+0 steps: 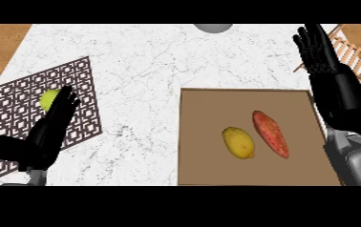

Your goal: Pick the sweet potato from the tray and place it in the tiered shelf

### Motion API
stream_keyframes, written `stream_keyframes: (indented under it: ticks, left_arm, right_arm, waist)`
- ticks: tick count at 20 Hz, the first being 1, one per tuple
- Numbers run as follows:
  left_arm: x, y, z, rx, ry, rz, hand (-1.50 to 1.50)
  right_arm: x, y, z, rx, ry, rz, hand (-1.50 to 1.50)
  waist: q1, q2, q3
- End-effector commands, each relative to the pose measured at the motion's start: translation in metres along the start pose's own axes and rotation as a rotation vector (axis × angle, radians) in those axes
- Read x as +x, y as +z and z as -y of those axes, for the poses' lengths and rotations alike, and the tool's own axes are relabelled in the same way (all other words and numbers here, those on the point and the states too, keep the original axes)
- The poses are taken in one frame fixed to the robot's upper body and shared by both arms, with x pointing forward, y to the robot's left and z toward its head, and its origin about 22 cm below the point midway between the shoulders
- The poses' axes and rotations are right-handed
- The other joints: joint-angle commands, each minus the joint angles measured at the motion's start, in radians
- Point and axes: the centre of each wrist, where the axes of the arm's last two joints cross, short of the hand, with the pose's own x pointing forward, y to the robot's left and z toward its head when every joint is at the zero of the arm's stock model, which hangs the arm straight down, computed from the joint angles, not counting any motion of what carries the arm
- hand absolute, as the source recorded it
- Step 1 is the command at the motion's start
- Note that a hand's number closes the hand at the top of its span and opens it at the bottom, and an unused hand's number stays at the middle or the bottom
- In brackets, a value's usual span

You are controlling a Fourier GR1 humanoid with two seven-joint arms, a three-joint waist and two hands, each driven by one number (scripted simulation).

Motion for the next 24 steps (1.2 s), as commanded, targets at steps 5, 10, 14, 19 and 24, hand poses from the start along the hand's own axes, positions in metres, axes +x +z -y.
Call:
stream_keyframes:
  ticks: [5,10,14,19,24]
  left_arm:
    - [0.054,-0.046,0.011,-0.003,-0.056,0.093,0.0]
    - [0.062,-0.054,0.028,-0.049,-0.042,0.064,0.0]
    - [0.064,-0.061,0.029,-0.043,-0.034,0.032,0.0]
    - [0.075,-0.063,0.034,-0.04,-0.037,0.024,0.0]
    - [0.068,-0.062,0.031,-0.04,-0.031,-0.001,0.0]
  right_arm:
    - [-0.01,-0.038,0.031,0.389,-0.157,0.023,1.5]
    - [-0.076,-0.014,0.061,0.302,-0.344,-0.279,-1.5]
    - [-0.072,-0.034,0.093,0.476,-0.48,-0.17,-1.5]
    - [-0.042,-0.05,0.144,0.724,-0.342,-0.216,-1.5]
    - [0.02,-0.077,0.14,1.001,0.039,-0.301,-1.5]
  waist:
    - [0.037,0.003,0.01]
    - [0.035,0.01,0.012]
    - [0.041,0.002,0.01]
    - [0.028,-0.01,0.007]
    - [0.023,-0.019,0.006]
